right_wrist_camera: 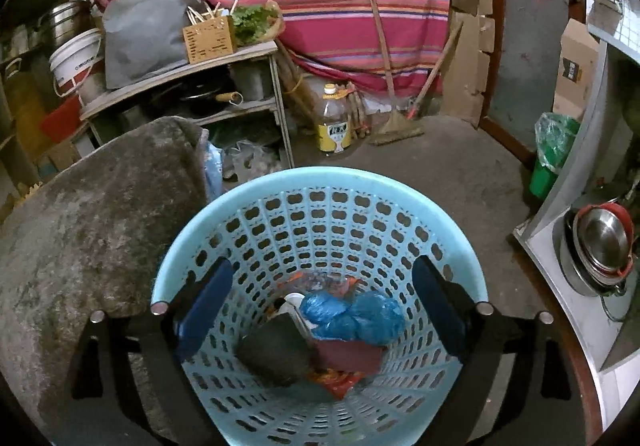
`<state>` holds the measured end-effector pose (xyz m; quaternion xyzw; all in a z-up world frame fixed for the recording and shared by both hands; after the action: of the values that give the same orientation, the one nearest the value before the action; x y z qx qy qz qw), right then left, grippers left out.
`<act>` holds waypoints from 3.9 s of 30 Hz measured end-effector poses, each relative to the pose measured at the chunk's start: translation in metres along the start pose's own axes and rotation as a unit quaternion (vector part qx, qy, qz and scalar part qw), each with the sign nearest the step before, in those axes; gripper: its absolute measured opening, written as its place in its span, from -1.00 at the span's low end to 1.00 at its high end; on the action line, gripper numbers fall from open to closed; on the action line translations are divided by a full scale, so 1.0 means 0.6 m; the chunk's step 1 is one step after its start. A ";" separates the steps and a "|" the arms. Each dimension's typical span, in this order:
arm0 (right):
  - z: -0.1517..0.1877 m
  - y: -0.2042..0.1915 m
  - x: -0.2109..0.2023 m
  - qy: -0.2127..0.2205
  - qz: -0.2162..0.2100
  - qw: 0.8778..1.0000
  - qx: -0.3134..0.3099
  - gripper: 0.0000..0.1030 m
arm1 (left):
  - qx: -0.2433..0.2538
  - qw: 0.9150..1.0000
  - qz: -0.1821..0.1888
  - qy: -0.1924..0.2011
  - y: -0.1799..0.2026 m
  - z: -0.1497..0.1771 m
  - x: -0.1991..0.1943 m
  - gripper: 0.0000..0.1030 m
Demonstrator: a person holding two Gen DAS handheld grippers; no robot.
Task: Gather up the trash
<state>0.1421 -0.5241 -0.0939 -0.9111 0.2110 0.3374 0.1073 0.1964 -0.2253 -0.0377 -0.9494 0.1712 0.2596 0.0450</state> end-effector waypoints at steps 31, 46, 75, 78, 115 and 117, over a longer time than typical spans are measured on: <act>0.141 -0.411 -0.288 0.165 -0.141 0.967 -0.131 0.92 | -0.054 0.986 -0.143 0.063 -0.313 0.151 -0.260 0.90; 0.157 -0.472 -0.276 0.166 -0.133 0.966 -0.148 0.92 | -0.086 0.983 -0.149 0.067 -0.348 0.159 -0.245 0.90; 0.154 -0.481 -0.285 0.173 -0.135 0.964 -0.152 0.92 | -0.087 0.981 -0.157 0.078 -0.361 0.152 -0.253 0.90; 0.154 -0.482 -0.286 0.174 -0.133 0.964 -0.153 0.92 | -0.087 0.981 -0.159 0.076 -0.362 0.153 -0.253 0.90; 0.153 -0.481 -0.285 0.172 -0.131 0.965 -0.150 0.92 | -0.085 0.981 -0.159 0.077 -0.359 0.153 -0.255 0.90; 0.153 -0.481 -0.285 0.172 -0.132 0.965 -0.149 0.92 | -0.085 0.981 -0.160 0.077 -0.357 0.152 -0.255 0.90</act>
<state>0.1048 -0.1837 -0.0343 -0.9809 0.0514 0.1861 -0.0244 0.1039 0.0380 -0.0394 -0.9820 -0.0021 0.1886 -0.0081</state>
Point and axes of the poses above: each gripper's, at about its wrist camera, not at the fingertips, and x roughly the way its jaws point, y to its right, z to its underside, the point moved 10 cm from there along x, roughly the way its jaws point
